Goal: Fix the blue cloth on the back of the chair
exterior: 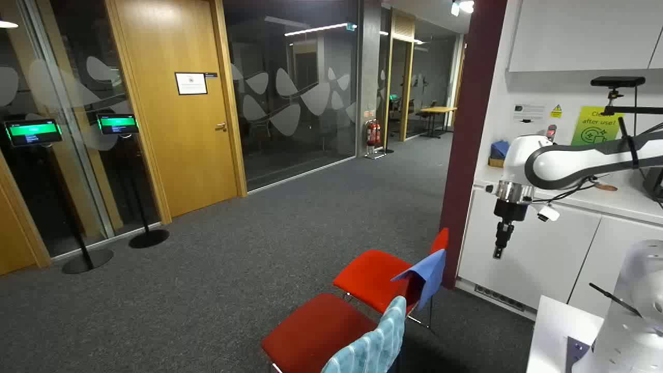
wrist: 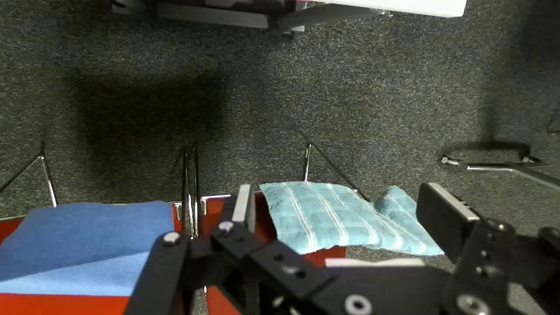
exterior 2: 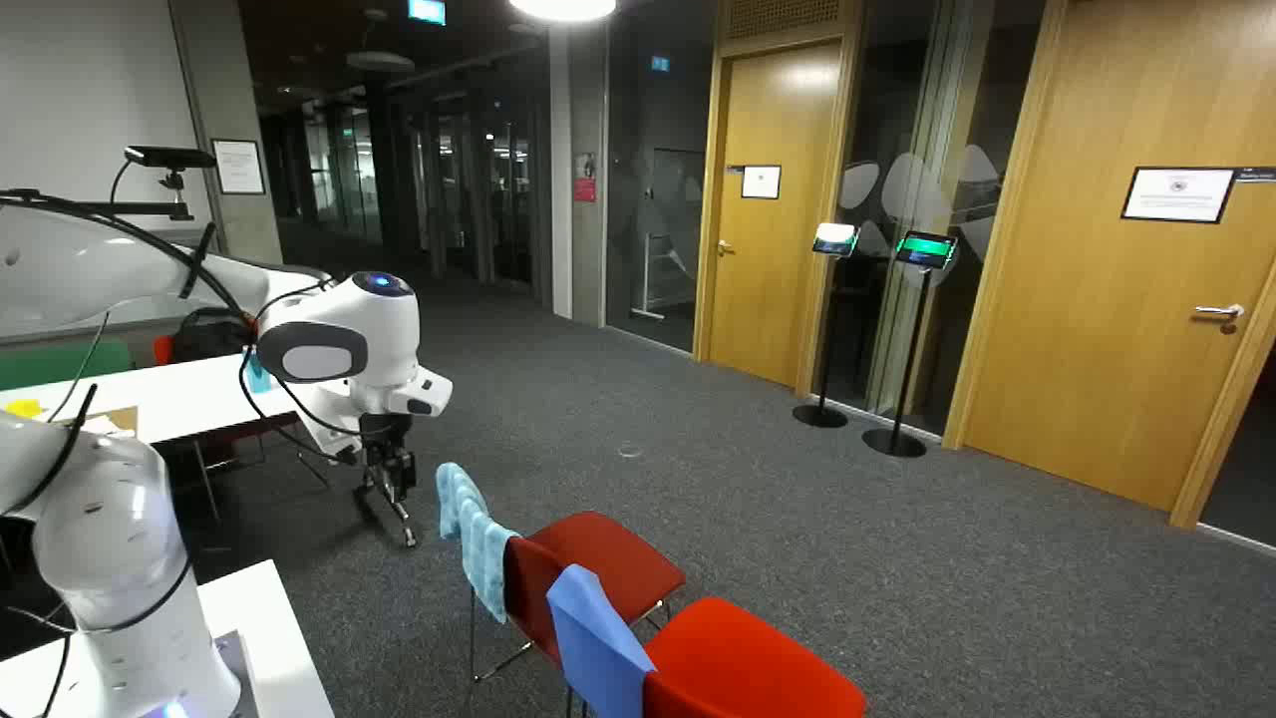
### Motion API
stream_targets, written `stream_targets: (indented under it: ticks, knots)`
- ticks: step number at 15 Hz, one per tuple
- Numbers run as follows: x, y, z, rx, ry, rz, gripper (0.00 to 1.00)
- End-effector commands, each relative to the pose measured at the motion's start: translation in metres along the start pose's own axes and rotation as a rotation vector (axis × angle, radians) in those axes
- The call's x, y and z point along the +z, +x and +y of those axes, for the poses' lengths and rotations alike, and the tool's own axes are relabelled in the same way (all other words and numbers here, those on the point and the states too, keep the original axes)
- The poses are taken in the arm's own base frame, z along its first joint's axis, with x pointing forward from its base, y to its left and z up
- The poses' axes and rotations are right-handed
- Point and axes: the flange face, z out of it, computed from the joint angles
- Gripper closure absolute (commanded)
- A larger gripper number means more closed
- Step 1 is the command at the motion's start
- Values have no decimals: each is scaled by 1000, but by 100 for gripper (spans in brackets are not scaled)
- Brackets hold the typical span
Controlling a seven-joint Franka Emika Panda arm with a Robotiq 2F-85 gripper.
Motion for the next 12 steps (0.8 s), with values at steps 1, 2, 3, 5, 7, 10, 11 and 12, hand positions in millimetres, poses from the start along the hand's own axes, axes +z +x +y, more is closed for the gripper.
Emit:
stream_targets:
  ticks: [1,2,3,5,7,10,11,12]
  knots:
    - [-1,0,0,0,0,0,0]
    - [-2,2,0,-7,-7,7,0]
    - [-3,5,0,-10,-16,15,0]
    - [-7,13,0,-34,-33,45,0]
    - [-13,29,3,-43,-48,105,0]
    - [-19,60,10,-34,-100,238,0]
    - [-20,74,10,-27,-122,284,0]
    - [-20,86,10,-32,-139,316,0]
